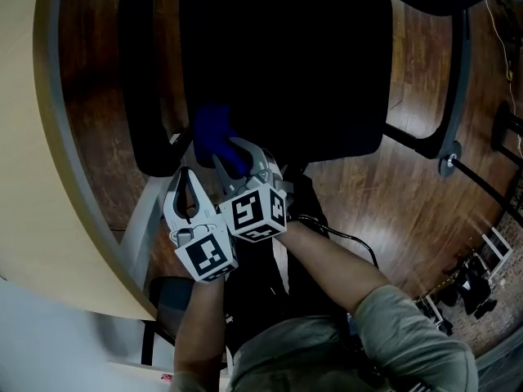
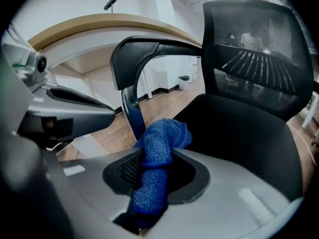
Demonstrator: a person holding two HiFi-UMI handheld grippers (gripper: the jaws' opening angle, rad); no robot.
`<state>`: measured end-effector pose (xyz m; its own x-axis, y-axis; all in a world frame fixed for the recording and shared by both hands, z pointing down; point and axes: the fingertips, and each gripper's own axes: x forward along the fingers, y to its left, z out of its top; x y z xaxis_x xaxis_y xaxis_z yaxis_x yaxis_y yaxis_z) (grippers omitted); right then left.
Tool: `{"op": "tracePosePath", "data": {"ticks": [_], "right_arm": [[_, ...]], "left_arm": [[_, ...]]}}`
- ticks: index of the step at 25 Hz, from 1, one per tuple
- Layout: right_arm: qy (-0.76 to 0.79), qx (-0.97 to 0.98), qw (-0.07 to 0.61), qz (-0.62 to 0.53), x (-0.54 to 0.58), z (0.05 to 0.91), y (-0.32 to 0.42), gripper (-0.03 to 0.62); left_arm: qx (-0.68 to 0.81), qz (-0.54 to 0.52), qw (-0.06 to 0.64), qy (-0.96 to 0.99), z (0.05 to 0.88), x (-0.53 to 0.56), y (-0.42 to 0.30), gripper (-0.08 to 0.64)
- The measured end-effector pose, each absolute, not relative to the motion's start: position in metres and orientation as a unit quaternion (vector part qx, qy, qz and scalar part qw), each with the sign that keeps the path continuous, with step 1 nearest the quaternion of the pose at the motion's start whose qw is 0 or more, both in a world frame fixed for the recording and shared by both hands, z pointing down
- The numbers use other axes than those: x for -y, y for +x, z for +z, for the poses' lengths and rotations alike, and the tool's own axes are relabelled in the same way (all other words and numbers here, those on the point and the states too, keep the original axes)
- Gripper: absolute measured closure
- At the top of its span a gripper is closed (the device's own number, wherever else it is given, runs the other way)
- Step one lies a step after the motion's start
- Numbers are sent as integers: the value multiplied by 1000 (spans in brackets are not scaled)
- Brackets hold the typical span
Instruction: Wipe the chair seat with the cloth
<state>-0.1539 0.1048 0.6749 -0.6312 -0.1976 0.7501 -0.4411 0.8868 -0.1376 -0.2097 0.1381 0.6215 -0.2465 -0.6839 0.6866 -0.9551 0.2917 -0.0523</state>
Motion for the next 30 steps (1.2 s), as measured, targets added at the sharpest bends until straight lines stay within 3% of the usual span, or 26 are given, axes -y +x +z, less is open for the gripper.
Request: {"op": "tracePosePath", "data": {"ticks": [8,30], "right_arm": [[253,870,382,182,-68,665,-92,488],[507,734,366,264,13,665,217,489]], "left_arm": [[711,255,279,593,615,-103,-153,555],[587,278,224,727,599,-6,83,555]]}}
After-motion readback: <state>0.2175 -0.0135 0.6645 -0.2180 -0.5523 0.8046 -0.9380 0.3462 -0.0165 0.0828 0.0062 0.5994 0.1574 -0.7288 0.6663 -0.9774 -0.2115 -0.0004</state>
